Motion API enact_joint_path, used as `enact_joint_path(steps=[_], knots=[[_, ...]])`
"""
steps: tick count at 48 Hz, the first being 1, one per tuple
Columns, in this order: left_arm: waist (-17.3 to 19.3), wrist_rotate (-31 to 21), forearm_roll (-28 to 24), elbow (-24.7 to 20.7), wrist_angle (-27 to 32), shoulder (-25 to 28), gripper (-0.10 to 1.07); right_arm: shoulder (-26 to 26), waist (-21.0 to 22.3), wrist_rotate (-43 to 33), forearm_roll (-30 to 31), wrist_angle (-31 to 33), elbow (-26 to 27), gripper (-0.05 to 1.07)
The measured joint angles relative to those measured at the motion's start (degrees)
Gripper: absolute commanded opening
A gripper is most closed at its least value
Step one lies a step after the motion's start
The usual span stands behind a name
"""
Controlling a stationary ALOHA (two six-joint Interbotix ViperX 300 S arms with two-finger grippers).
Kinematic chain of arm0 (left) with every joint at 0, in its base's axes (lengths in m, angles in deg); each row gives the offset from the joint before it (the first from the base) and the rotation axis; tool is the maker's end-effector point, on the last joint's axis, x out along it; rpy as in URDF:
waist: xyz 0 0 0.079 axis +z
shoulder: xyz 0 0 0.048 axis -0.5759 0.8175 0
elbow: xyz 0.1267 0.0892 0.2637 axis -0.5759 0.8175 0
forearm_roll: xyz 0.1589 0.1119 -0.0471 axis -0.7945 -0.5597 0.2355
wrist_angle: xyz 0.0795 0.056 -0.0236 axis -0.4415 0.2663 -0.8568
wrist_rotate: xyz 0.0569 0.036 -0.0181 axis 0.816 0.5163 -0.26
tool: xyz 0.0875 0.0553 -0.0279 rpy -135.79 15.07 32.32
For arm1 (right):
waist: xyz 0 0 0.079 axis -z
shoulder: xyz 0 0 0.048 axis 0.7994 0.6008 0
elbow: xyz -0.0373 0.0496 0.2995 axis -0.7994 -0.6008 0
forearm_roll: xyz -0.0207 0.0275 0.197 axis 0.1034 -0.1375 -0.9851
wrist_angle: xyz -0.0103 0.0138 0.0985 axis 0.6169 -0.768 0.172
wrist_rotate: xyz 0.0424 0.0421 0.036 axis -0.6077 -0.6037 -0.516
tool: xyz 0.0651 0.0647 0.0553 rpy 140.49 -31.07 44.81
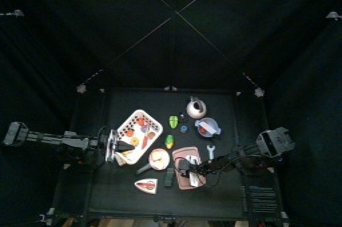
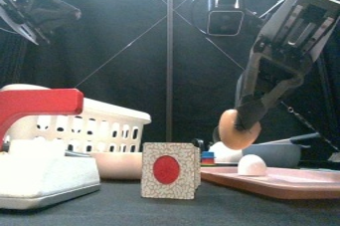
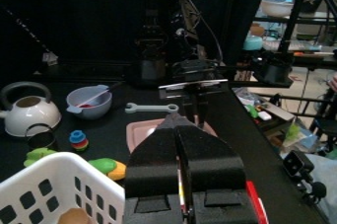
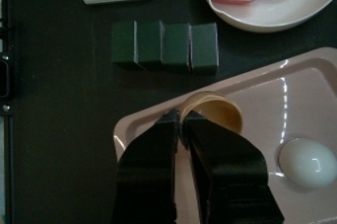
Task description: Place eggshell in basket
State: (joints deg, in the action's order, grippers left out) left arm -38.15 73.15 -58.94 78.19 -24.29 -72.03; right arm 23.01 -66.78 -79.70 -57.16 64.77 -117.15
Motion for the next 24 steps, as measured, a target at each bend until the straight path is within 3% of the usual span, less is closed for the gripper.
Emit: enact_joint_path(steps=[9,24], knots=[[-0.09,0.0,0.0,0.0,0.0,0.0,0.02,-1.41,4.39,0.0,2.55,-0.18,3.25,0.45],[0.0,0.0,0.0,0.0,0.0,0.0,0.02,-0.7,17.14,-0.44,4.22,-4.57,10.81,0.45]])
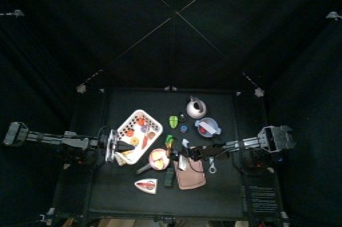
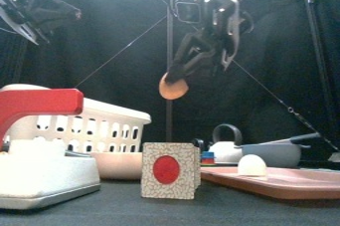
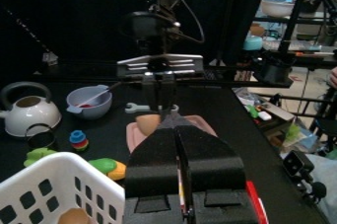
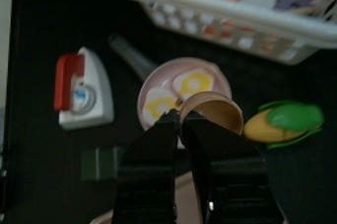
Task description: Place eggshell in basket
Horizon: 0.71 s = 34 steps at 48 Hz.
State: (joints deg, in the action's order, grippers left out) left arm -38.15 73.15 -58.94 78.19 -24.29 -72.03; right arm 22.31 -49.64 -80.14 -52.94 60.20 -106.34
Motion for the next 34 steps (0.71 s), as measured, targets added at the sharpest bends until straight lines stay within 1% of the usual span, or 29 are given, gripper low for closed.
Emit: enact_joint_path(steps=[5,9,16,22,30,34], knots=[[0.0,0.0,-0.09,0.0,0.0,0.0,0.02,2.64,3.52,0.18,0.09,-3.87,2.29,0.45],[0.0,0.0,0.0,0.0,0.0,0.0,0.02,5.1,5.36,0.09,0.18,-6.5,4.48,0.45],[0.0,0.0,0.0,0.09,0.0,0.0,0.02,9.32,7.03,0.0,-0.62,-6.5,8.7,0.45],[0.0,0.0,0.0,0.09,0.0,0.0,0.02,11.95,7.12,0.09,-1.49,-2.64,12.3,0.45],[0.0,0.09,0.0,0.09,0.09,0.0,0.02,14.24,7.12,0.44,-0.97,7.38,16.96,0.46],[0.0,0.09,0.0,0.09,0.0,0.0,0.02,14.68,6.86,0.44,0.26,10.9,18.46,0.46]])
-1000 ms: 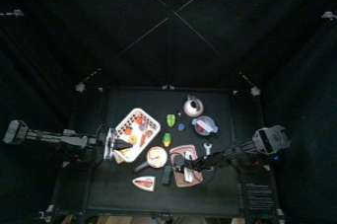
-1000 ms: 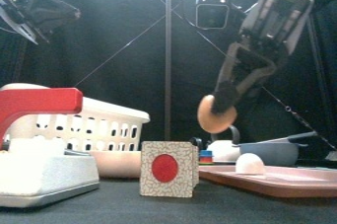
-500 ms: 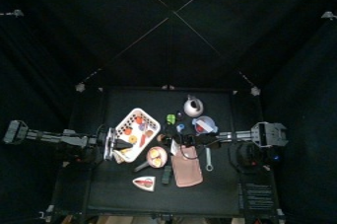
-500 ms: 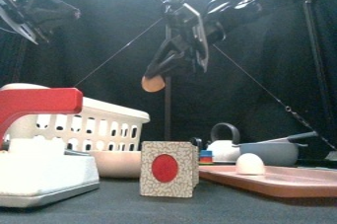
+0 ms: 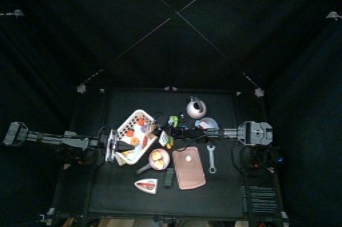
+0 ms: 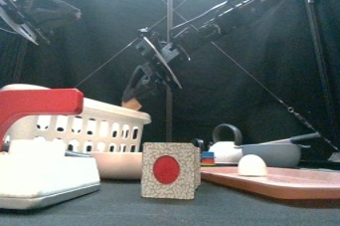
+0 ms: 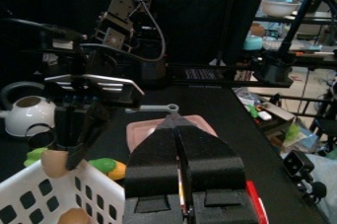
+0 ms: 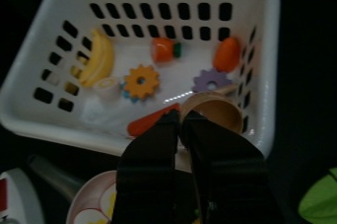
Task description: Place eggshell in basket
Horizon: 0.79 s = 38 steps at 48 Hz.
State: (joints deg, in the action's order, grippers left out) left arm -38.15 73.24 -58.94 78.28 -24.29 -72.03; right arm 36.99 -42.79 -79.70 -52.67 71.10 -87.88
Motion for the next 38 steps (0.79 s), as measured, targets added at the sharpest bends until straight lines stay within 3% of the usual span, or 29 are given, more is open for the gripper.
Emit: enact_joint_path(steps=[8,27,38], knots=[[0.09,0.0,0.0,0.09,0.0,0.0,0.02,0.35,-0.53,0.0,1.05,1.41,0.88,0.49],[0.09,0.0,0.0,0.09,0.0,0.0,0.02,0.35,-1.14,0.0,1.14,-0.44,0.79,0.75],[0.09,0.0,0.0,0.09,0.0,0.0,0.02,0.53,-1.23,0.0,1.05,-0.62,0.79,0.76]])
